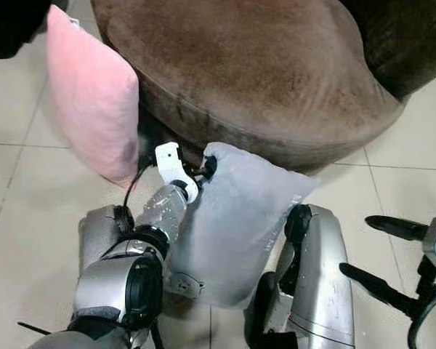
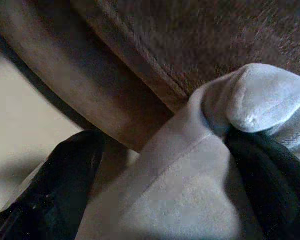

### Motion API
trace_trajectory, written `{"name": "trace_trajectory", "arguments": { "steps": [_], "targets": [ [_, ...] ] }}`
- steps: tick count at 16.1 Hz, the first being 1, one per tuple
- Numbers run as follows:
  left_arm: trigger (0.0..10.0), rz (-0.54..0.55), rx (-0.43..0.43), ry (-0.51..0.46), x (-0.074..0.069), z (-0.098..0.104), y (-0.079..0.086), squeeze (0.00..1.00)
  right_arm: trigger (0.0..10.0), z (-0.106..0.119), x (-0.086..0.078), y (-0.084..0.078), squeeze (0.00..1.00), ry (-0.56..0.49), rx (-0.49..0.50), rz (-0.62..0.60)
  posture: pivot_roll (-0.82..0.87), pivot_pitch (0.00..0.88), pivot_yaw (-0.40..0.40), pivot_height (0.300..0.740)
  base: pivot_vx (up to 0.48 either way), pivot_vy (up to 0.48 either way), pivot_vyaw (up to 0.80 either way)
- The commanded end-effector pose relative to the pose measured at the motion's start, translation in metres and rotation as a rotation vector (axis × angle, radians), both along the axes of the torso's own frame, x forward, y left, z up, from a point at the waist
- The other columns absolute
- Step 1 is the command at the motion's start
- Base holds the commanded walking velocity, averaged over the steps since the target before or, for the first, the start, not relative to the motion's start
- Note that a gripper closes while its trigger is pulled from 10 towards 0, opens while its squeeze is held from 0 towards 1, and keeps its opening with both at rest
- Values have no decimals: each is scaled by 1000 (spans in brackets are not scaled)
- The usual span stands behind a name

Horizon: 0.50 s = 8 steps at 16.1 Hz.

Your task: Move the pillow to the sofa from floor

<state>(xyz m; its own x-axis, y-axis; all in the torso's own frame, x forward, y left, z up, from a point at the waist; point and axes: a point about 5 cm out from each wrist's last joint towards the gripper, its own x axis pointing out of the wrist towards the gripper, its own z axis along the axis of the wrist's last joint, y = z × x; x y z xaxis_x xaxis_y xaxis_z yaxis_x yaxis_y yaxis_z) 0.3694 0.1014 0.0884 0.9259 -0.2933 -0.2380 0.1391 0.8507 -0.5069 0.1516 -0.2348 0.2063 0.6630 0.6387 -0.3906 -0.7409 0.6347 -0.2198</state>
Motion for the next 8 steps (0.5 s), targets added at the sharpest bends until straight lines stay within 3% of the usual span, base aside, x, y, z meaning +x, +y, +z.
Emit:
{"name": "trace_trajectory", "arguments": {
  "steps": [1,3,4,5,8],
  "targets": [
    [10000,-31,-63,82,-12,-17,-13,1000,10000,4,-5,-1,0,13,-18,11,-243,359,-171,375,0,0,0],
    [10000,-23,-147,102,-14,-19,-18,1000,10000,5,-6,-3,0,21,-23,9,-257,366,-179,375,0,0,0],
    [10000,54,-350,144,-15,-21,-20,1000,10000,6,-7,-5,0,27,-29,9,-261,368,-188,375,0,0,0],
    [10000,116,-458,160,-15,-22,-19,1000,10000,7,-6,-5,0,30,-30,11,-267,371,-197,375,0,0,0],
    [10000,249,-652,200,-18,-28,-12,1000,10000,9,-6,-7,0,43,-40,18,-272,379,-213,375,0,0,0]
  ]
}}
